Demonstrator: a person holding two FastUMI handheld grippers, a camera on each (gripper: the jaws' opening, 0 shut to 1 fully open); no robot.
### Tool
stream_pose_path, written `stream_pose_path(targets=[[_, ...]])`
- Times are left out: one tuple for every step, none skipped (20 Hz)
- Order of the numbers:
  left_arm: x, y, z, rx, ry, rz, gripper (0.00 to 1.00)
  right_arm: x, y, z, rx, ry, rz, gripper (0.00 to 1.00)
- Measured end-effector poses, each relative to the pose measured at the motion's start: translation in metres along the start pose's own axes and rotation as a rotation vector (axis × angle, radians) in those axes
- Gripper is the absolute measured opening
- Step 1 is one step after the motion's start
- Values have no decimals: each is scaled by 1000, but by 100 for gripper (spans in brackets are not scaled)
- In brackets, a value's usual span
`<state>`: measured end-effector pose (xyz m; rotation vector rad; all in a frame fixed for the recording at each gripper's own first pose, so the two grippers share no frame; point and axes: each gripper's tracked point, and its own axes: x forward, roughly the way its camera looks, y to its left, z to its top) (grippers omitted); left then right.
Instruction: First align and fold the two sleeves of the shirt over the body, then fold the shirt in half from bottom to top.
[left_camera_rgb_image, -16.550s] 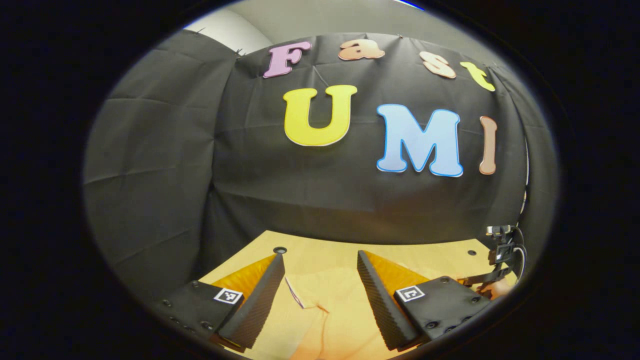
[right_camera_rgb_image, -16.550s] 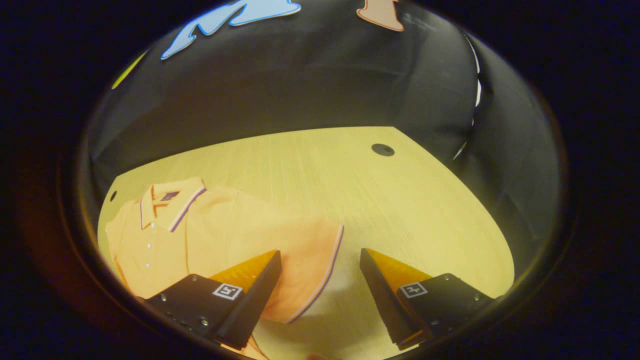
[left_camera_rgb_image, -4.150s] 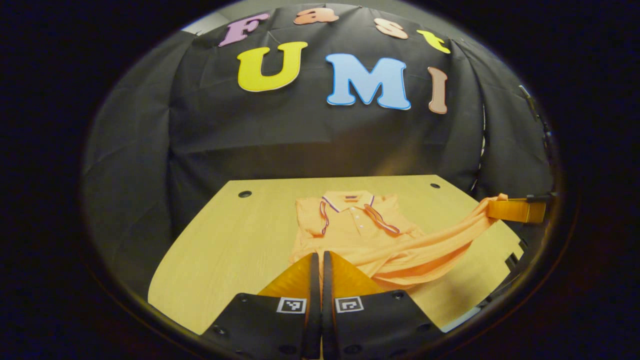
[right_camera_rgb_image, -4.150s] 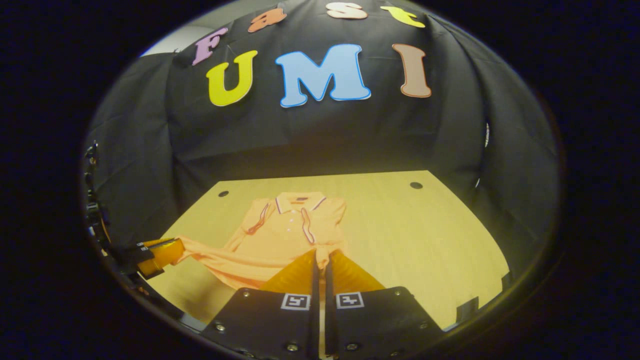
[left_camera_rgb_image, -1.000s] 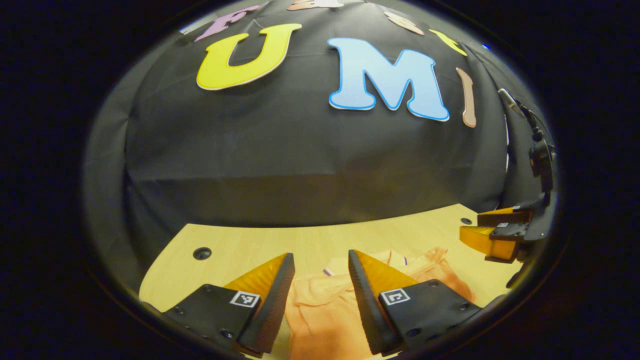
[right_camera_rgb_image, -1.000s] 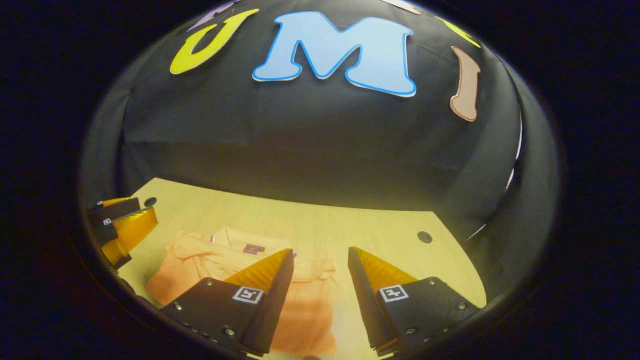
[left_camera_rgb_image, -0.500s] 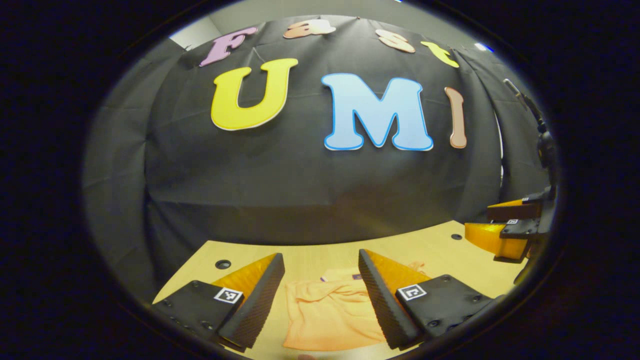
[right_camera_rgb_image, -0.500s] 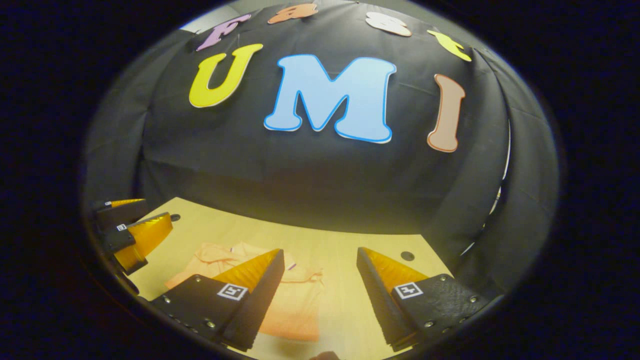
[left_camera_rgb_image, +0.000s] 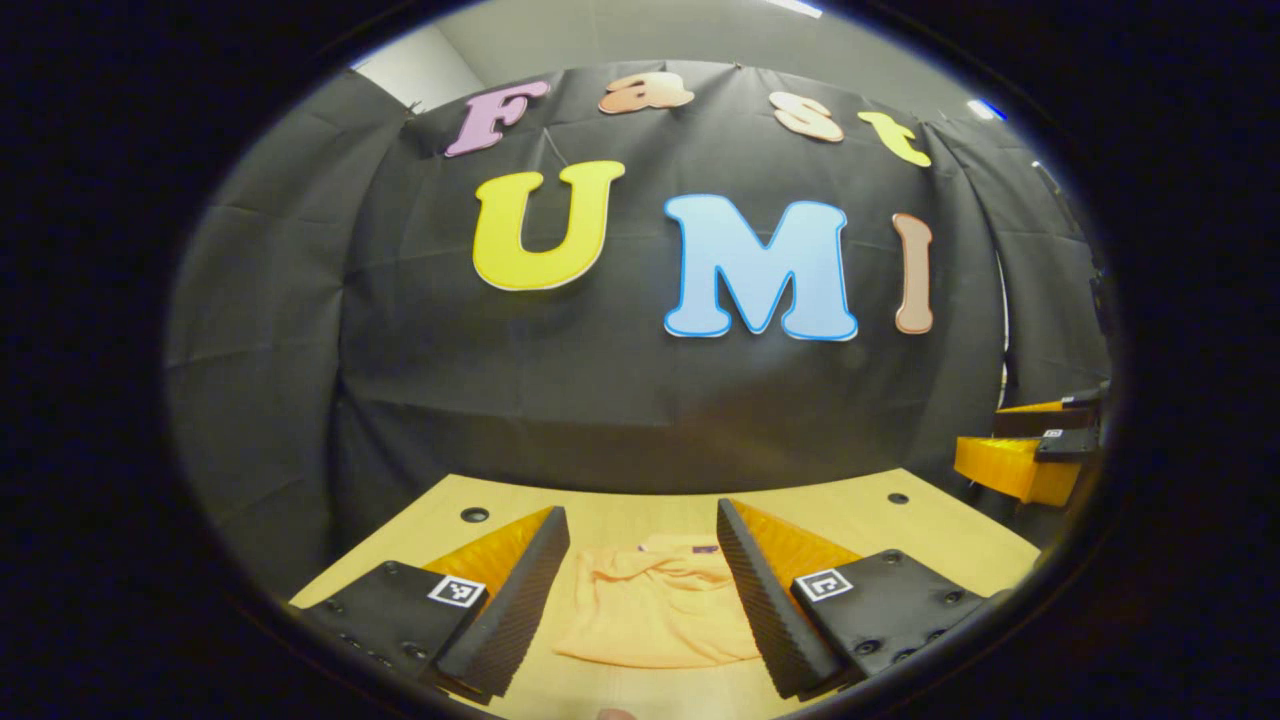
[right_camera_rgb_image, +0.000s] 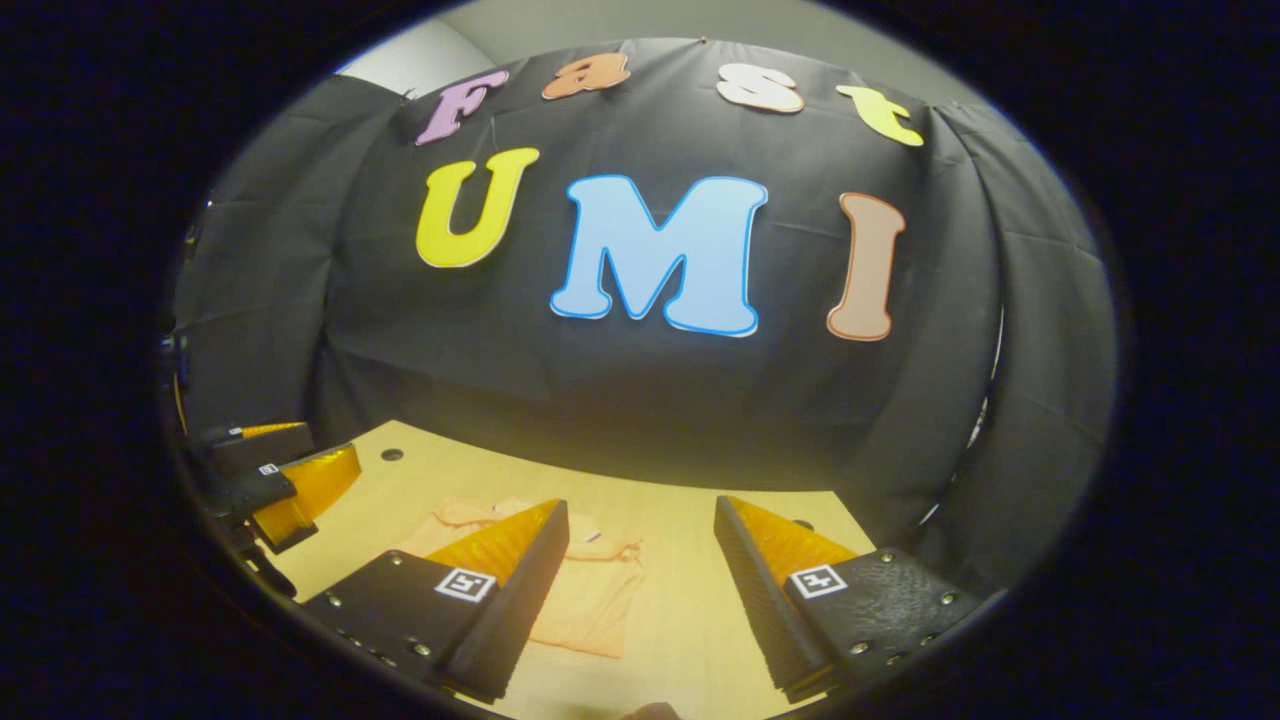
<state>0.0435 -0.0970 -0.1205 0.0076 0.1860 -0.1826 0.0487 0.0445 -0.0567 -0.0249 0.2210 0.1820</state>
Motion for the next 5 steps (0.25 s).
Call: stream_pose_path(targets=[[-8, 0, 3, 0, -7, 0, 96, -7, -3, 2, 2, -10, -4, 92], [-14, -1, 7, 6, -15, -1, 96, -13, -4, 5, 3, -21, -12, 92], [-19, 0, 12, 14, -24, -4, 96, -18, -6, 8, 3, -33, -21, 92], [-24, -1, 16, 23, -32, -8, 96, -24, -7, 12, 6, -46, -31, 92], [-26, -1, 20, 30, -38, -14, 96, -29, -9, 15, 10, -54, -45, 92]])
